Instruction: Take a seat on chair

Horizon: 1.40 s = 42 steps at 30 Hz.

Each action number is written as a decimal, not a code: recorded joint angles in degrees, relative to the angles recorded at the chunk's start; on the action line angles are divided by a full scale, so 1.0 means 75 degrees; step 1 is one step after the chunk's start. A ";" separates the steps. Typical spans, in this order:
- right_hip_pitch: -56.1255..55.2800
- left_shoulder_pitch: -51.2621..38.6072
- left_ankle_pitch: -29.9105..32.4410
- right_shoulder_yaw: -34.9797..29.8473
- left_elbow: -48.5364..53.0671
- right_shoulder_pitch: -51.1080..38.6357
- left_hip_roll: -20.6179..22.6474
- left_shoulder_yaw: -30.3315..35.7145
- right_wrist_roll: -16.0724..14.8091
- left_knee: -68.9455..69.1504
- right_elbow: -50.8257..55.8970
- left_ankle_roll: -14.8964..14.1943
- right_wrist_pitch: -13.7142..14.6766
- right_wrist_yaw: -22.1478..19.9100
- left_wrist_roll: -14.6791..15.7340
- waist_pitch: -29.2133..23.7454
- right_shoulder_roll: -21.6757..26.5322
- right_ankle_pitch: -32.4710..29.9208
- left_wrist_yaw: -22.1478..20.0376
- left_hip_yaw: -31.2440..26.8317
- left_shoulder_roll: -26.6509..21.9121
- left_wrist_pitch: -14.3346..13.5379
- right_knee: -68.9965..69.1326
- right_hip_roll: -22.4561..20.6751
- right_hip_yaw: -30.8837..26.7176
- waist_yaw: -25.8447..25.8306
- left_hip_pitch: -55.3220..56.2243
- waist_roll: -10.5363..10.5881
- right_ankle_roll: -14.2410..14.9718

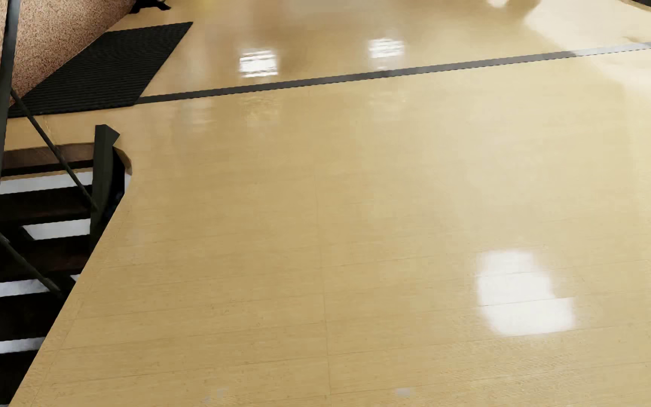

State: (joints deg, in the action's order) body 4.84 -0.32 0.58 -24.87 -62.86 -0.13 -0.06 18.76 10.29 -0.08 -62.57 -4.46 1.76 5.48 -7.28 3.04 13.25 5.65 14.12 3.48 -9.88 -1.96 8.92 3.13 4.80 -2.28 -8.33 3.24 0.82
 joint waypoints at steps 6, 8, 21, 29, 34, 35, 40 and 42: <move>0.0070 -0.0440 -0.0014 -0.0174 0.0106 -0.0264 0.0004 0.0247 0.0533 0.0017 0.0316 -0.0013 0.0100 0.0350 -0.0541 -0.0012 0.1454 -0.0003 0.0265 0.0098 -0.1071 -0.0311 -0.0004 0.0017 0.0098 -0.0019 -0.0052 -0.0021 0.0019; 0.0089 -0.0505 -0.0013 0.0006 -0.0615 -0.0275 0.0010 0.0008 0.0174 0.0009 -0.0294 -0.0009 -0.0107 -0.0202 -0.0325 0.0028 0.1525 0.0019 -0.0451 0.0095 -0.1149 -0.0368 0.0001 0.0041 0.0132 -0.0017 -0.0063 -0.0012 0.0050; 0.0129 -0.0096 0.0025 -0.0211 -0.0588 -0.0065 -0.0004 -0.0016 0.0228 0.0070 -0.0119 -0.0011 -0.0129 -0.0169 -0.0084 -0.0080 0.0559 0.0002 -0.0611 0.0082 -0.0525 -0.0232 -0.0006 0.0014 0.0147 -0.0004 -0.0042 0.0023 0.0005; -0.0714 -0.1085 -0.0140 -0.1266 0.0476 -0.1156 -0.0097 0.1005 0.0481 0.1619 0.0888 0.0060 -0.0084 0.0930 -0.0129 -0.1143 0.0843 0.0057 -0.0062 -0.0035 -0.0555 0.0140 0.1106 -0.0049 -0.0036 0.0065 0.1068 -0.0009 -0.0168; -0.2352 -0.2418 -0.0372 -0.2420 0.1353 -0.2510 -0.0379 0.1930 0.0794 0.3422 0.1849 -0.0201 0.0202 0.1084 -0.0159 -0.2493 0.1207 0.0234 -0.0259 -0.0157 -0.1012 -0.0054 0.2647 0.0102 -0.0256 0.0072 0.2920 -0.0051 0.0080; -0.2654 -0.2684 -0.0380 -0.2848 0.1483 -0.2824 -0.0445 0.2107 0.0877 0.3690 0.1982 -0.0290 0.0155 0.0894 -0.0163 -0.2805 0.1251 0.0389 -0.0544 -0.0153 -0.1082 -0.0033 0.2906 0.0128 -0.0267 0.0070 0.3250 -0.0037 0.0070; -0.4498 -0.4120 -0.0705 -0.4131 0.2340 -0.4722 -0.0677 0.3182 0.1326 0.5497 0.2221 -0.0698 0.1080 0.0896 -0.0505 -0.4392 0.1466 0.1055 -0.0451 -0.0375 -0.1711 -0.1009 0.4707 0.0638 -0.0543 0.0110 0.5291 -0.0199 0.0541; -0.5431 -0.4735 -0.0947 -0.4730 0.3155 -0.5445 -0.0819 0.3613 0.1460 0.6481 0.2332 -0.0891 0.1127 0.0508 -0.0631 -0.4974 0.1562 0.0978 -0.0410 -0.0466 -0.2207 -0.1257 0.5663 0.0871 -0.0641 0.0151 0.6221 -0.0288 0.0904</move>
State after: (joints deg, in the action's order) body -35.89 -35.83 -6.52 -60.35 -39.20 -40.96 -6.21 45.86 21.24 48.53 -45.07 -11.15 10.21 9.29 -12.01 -34.27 24.96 12.99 11.04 -0.02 -26.43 -11.39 51.39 9.67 -0.01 -1.14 38.32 1.07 7.60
